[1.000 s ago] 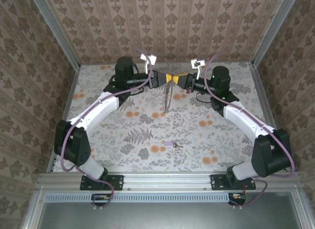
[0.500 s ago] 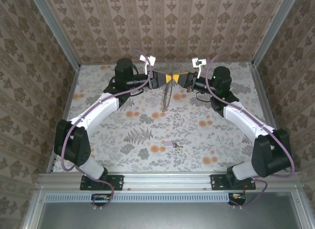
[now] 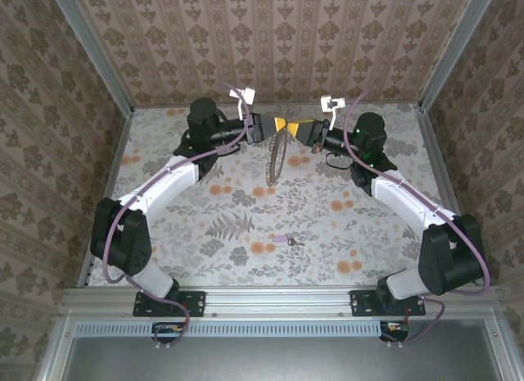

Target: Put the keys on the keyring

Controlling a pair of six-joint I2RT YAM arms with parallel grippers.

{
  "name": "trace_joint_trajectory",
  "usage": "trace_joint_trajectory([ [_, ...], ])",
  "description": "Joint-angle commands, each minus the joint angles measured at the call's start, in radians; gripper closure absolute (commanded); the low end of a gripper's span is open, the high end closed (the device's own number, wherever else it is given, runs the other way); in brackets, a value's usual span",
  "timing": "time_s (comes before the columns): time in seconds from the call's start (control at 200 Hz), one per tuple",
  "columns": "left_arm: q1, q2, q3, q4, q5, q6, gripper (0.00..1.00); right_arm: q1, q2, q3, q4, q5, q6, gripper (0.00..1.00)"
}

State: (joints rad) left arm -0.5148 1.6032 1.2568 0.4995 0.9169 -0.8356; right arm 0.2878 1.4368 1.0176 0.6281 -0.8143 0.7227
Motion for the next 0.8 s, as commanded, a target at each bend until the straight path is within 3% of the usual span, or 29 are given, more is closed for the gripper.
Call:
trace_joint_trajectory([
  [0.0, 0.009, 0.021, -0.009, 0.093, 0.022, -0.055, 0.61, 0.001, -0.030, -0.007, 0.072, -0.020, 0.024, 1.00],
  [0.59, 0.001, 0.035, -0.020, 0.133, 0.040, -0.095, 0.62, 0.001, -0.023, 0.002, 0.072, -0.007, 0.030, 1.00],
  [0.795, -0.005, 0.027, -0.036, 0.147, 0.056, -0.100, 0.66, 0.001, -0.014, 0.001, 0.070, -0.001, 0.029, 1.00],
])
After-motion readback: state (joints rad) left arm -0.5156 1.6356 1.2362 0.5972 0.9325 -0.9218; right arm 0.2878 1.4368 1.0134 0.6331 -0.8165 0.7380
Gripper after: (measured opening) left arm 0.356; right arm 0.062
